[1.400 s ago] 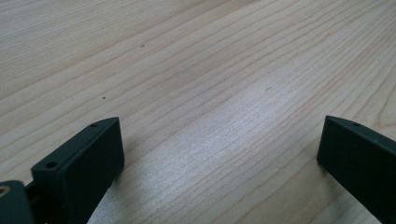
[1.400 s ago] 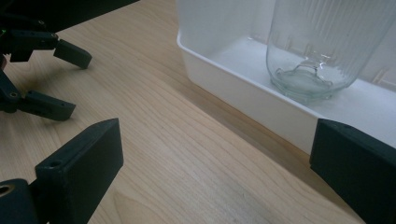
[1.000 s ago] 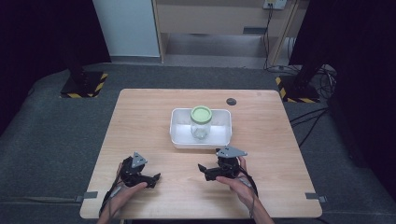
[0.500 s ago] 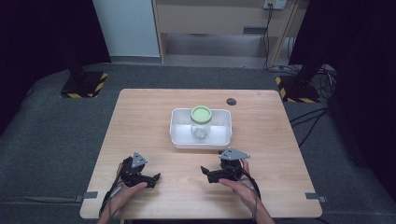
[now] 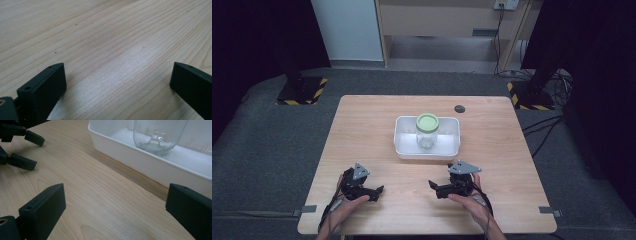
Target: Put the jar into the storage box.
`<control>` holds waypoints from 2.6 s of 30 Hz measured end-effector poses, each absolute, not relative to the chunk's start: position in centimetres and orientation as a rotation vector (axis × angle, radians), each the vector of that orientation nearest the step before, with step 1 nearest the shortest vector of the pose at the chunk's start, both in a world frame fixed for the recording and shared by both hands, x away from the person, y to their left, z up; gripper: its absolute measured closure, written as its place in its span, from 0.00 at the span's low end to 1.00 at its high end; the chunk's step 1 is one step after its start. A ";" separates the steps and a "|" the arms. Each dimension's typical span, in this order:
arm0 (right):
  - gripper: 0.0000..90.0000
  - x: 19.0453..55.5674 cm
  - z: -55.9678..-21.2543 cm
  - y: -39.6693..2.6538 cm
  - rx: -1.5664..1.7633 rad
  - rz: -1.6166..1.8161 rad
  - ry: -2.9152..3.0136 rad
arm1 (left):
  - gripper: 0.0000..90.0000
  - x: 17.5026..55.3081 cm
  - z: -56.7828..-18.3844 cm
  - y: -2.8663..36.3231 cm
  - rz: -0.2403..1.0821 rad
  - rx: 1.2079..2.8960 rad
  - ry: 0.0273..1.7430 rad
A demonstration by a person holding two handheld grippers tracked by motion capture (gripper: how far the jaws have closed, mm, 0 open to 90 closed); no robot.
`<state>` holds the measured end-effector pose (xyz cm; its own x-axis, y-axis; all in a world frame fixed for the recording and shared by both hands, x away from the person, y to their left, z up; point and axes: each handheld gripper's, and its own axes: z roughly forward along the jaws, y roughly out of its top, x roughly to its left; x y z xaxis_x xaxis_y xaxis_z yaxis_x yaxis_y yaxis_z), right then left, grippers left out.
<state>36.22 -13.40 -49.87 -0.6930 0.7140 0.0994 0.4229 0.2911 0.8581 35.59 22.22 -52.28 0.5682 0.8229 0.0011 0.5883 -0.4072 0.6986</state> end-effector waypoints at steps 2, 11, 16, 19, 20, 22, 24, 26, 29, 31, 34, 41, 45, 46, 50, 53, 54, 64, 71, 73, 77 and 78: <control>0.03 36.1 -49.9 -13.5 1.037 1.360 2.261 | 0.00 35.6 -52.3 22.2 0.459 2.142 1.123; 0.03 35.7 -50.1 -14.1 1.053 1.358 2.254 | 0.00 35.6 -52.3 22.2 0.459 2.142 1.123; 0.03 35.5 -50.1 -14.2 1.059 1.360 2.254 | 0.00 35.6 -52.3 22.2 0.459 2.142 1.123; 0.03 35.3 -50.2 -14.3 1.060 1.361 2.253 | 0.00 35.6 -52.3 22.2 0.459 2.141 1.123; 0.03 35.3 -50.2 -14.3 1.062 1.360 2.253 | 0.00 35.6 -52.3 22.2 0.459 2.142 1.123; 0.03 35.2 -50.2 -14.4 1.064 1.363 2.252 | 0.00 35.6 -52.3 22.2 0.459 2.142 1.123; 0.03 35.1 -50.3 -14.5 1.065 1.362 2.252 | 0.00 35.6 -52.3 22.2 0.459 2.142 1.123; 0.03 35.0 -50.5 -14.6 1.073 1.360 2.251 | 0.00 35.6 -52.3 22.2 0.459 2.142 1.123; 0.03 34.9 -50.6 -14.8 1.081 1.355 2.251 | 0.00 35.6 -52.3 22.2 0.459 2.142 1.123; 0.03 34.9 -50.7 -14.9 1.086 1.353 2.248 | 0.00 35.6 -52.3 22.2 0.459 2.142 1.123; 0.03 34.8 -50.8 -15.1 1.093 1.352 2.248 | 0.00 35.6 -52.3 22.2 0.459 2.142 1.123; 0.03 34.5 -51.0 -15.4 1.100 1.341 2.247 | 0.00 35.6 -52.3 22.2 0.459 2.142 1.123; 0.03 34.4 -51.0 -15.7 1.105 1.342 2.239 | 0.00 35.6 -52.3 22.2 0.459 2.142 1.123; 0.03 34.3 -51.1 -15.7 1.106 1.342 2.238 | 0.00 35.6 -52.3 22.2 0.459 2.142 1.123; 0.03 34.2 -51.2 -15.9 1.113 1.338 2.240 | 0.00 35.6 -52.3 22.2 0.459 2.142 1.123; 0.03 34.1 -51.2 -16.0 1.116 1.340 2.237 | 0.00 35.6 -52.3 22.2 0.458 2.142 1.123; 0.03 34.1 -51.2 -16.0 1.115 1.340 2.237 | 0.00 35.6 -52.3 22.2 0.458 2.142 1.123; 0.03 33.9 -51.5 -16.1 1.122 1.336 2.240 | 0.00 35.6 -52.3 22.2 0.458 2.142 1.123; 0.03 33.6 -51.4 -16.4 1.126 1.341 2.233 | 0.00 35.6 -52.3 22.2 0.458 2.142 1.123; 0.03 33.5 -51.4 -16.5 1.126 1.340 2.229 | 0.00 35.6 -52.3 22.2 0.459 2.144 1.122; 0.03 33.4 -51.4 -16.8 1.134 1.334 2.220 | 0.00 35.6 -52.3 22.2 0.459 2.144 1.122; 0.03 33.3 -51.4 -16.9 1.134 1.334 2.220 | 0.00 35.6 -52.3 22.2 0.458 2.142 1.123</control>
<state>33.32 -16.91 -51.43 -0.6374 0.7601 0.1264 0.4684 0.2520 0.8468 35.59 22.22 -52.27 0.5685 0.8227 0.0013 0.5884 -0.4077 0.6982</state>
